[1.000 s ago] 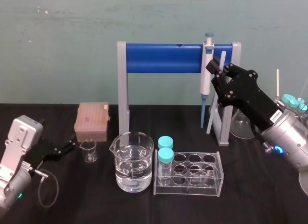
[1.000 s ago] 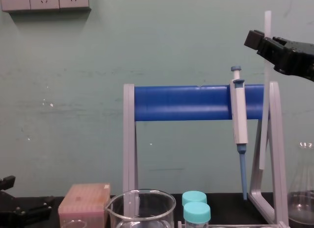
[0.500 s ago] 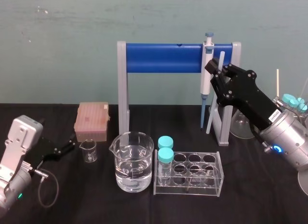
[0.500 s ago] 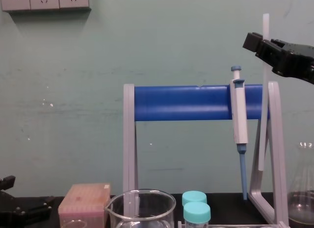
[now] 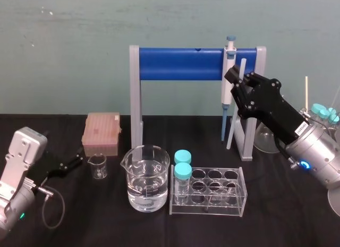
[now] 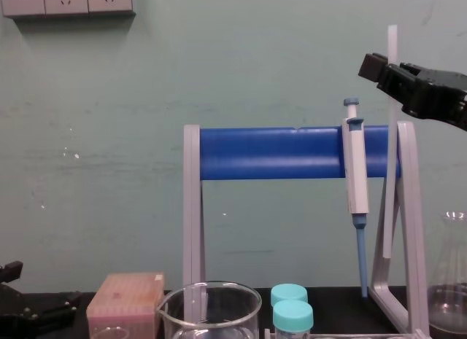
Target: Pick up the stirring rod with one hand, then place it down.
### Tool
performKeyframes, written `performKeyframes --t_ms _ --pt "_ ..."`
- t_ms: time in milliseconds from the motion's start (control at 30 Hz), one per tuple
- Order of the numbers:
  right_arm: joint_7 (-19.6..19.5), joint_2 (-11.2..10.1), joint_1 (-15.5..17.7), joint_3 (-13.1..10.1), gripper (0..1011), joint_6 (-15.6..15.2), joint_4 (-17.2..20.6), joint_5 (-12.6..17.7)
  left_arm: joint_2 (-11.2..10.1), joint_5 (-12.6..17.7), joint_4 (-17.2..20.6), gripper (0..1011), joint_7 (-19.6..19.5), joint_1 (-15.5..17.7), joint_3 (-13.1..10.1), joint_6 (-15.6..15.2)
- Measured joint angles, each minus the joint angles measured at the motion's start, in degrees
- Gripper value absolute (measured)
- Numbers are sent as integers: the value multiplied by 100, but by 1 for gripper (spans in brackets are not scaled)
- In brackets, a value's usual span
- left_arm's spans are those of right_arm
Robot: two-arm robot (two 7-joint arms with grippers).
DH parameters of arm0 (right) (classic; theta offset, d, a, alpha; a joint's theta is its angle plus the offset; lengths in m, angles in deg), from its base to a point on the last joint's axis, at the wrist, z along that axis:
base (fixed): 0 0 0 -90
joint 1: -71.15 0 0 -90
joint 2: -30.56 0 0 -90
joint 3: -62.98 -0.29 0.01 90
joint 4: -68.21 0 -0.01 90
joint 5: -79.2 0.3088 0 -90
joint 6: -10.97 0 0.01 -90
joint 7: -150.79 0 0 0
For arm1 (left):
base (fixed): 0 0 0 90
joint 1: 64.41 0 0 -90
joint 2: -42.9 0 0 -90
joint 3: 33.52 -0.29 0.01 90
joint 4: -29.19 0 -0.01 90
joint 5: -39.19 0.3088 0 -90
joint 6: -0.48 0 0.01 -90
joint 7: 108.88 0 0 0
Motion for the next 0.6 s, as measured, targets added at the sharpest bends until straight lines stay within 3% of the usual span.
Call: performKeyframes --t_ms 300,600 --pt "585 -212 10 184 70 -276 -171 473 0 0 0 1000 0 0 0 0" --pt "675 -317 39 423 69 -386 -452 552 0 0 0 1000 0 0 0 0"
